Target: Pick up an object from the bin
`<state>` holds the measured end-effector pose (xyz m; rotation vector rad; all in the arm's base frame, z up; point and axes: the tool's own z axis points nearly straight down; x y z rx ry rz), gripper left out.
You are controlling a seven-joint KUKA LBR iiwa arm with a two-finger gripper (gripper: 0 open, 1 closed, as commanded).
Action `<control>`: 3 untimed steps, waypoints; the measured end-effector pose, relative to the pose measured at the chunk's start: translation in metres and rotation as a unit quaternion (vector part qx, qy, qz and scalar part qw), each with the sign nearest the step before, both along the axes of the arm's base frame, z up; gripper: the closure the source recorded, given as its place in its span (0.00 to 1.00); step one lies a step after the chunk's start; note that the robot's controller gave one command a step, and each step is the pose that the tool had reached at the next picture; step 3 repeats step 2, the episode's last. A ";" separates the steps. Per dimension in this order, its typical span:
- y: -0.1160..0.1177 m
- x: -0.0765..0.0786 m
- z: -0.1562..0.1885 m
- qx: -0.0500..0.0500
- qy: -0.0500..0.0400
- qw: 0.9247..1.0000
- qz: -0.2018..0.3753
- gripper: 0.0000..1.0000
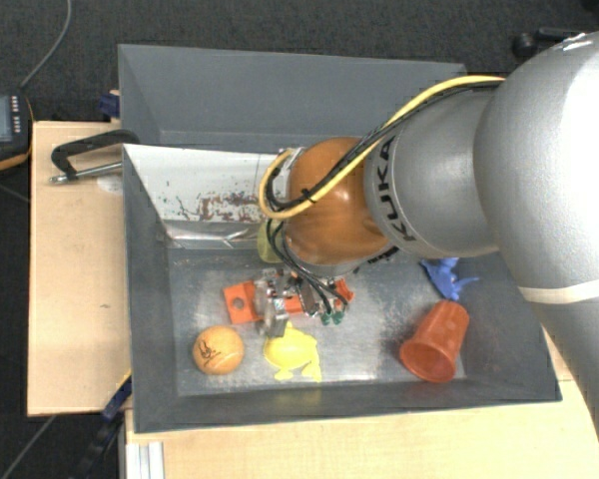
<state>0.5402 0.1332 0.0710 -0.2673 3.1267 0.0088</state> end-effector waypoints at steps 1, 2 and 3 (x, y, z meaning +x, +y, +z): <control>-0.009 0.027 0.000 0.000 0.000 1.000 -0.002 1.00; -0.013 0.034 -0.001 0.000 0.001 1.000 0.000 1.00; -0.013 0.034 -0.001 0.000 0.001 1.000 0.000 1.00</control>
Offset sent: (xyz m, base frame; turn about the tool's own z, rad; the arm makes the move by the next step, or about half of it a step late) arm 0.0231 -0.0205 -0.0010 -0.0059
